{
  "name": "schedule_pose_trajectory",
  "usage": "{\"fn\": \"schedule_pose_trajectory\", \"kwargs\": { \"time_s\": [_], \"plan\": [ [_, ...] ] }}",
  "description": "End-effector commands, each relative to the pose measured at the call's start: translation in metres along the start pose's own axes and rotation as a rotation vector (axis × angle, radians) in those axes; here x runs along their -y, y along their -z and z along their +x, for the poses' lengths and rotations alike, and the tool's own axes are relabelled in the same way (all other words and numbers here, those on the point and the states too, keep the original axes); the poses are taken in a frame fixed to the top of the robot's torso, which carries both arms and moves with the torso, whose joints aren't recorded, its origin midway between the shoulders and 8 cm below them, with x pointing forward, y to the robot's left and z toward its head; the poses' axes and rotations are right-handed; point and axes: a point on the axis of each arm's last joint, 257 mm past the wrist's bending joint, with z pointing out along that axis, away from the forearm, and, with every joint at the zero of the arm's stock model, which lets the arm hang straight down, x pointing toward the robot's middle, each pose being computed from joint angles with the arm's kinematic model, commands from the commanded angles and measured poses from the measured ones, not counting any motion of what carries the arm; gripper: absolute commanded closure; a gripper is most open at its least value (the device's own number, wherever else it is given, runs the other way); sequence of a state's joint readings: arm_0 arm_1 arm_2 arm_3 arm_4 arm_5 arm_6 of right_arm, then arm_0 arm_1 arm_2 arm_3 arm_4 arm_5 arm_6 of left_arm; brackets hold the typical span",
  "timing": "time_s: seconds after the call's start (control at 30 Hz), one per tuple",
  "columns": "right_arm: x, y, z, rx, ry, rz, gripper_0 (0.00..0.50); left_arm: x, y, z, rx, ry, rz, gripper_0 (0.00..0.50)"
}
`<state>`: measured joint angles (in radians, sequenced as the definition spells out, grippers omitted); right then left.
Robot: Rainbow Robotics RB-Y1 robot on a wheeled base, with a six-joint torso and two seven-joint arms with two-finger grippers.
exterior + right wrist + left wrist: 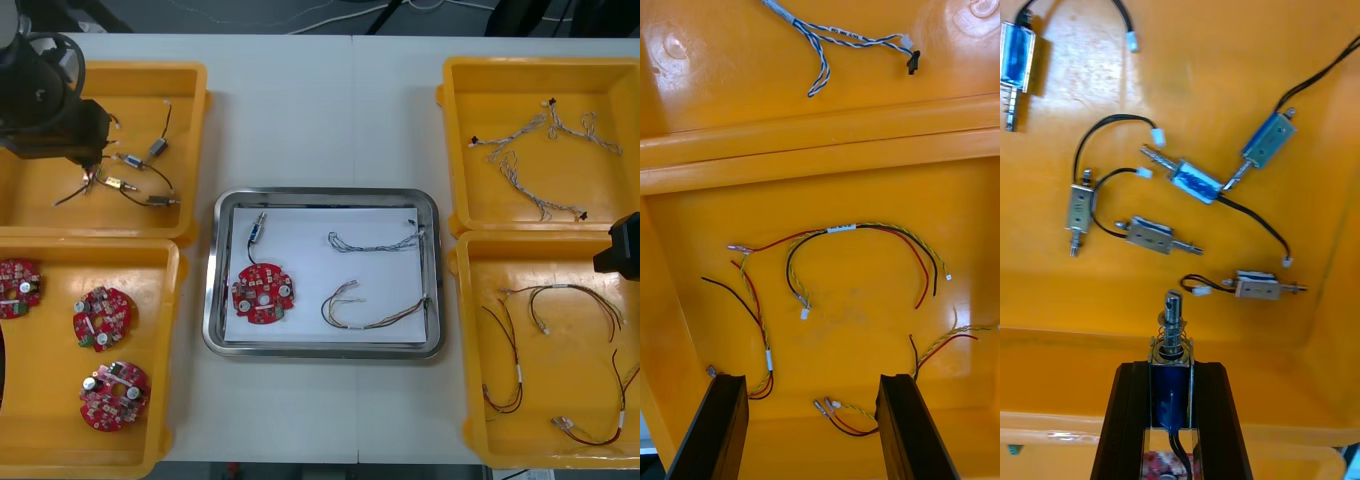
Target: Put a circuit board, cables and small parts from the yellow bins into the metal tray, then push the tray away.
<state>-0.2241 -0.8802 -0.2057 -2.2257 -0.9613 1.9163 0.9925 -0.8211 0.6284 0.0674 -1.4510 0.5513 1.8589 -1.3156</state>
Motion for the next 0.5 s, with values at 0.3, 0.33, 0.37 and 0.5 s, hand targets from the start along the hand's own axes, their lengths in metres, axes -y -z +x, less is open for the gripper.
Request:
{"fn": "schedule_pose_trajectory", "kwargs": {
  "time_s": [0.3, 0.33, 0.37, 0.5],
  "plan": [
    [0.012, 0.015, -0.006, 0.035, -0.018, 0.035, 0.000, 0.099, 0.021, -0.001, 0.055, -0.019, 0.064, 0.500],
    [0.012, 0.015, -0.006, 0.035, -0.018, 0.035, 0.000, 0.105, 0.022, 0.001, 0.055, -0.023, 0.066, 0.500],
    [0.012, 0.015, -0.006, 0.035, -0.018, 0.035, 0.000, 0.113, 0.022, 0.004, 0.051, -0.023, 0.077, 0.500],
    [0.012, 0.015, -0.006, 0.035, -0.018, 0.035, 0.000, 0.134, 0.025, 0.011, 0.048, -0.030, 0.100, 0.500]
  ]
}}
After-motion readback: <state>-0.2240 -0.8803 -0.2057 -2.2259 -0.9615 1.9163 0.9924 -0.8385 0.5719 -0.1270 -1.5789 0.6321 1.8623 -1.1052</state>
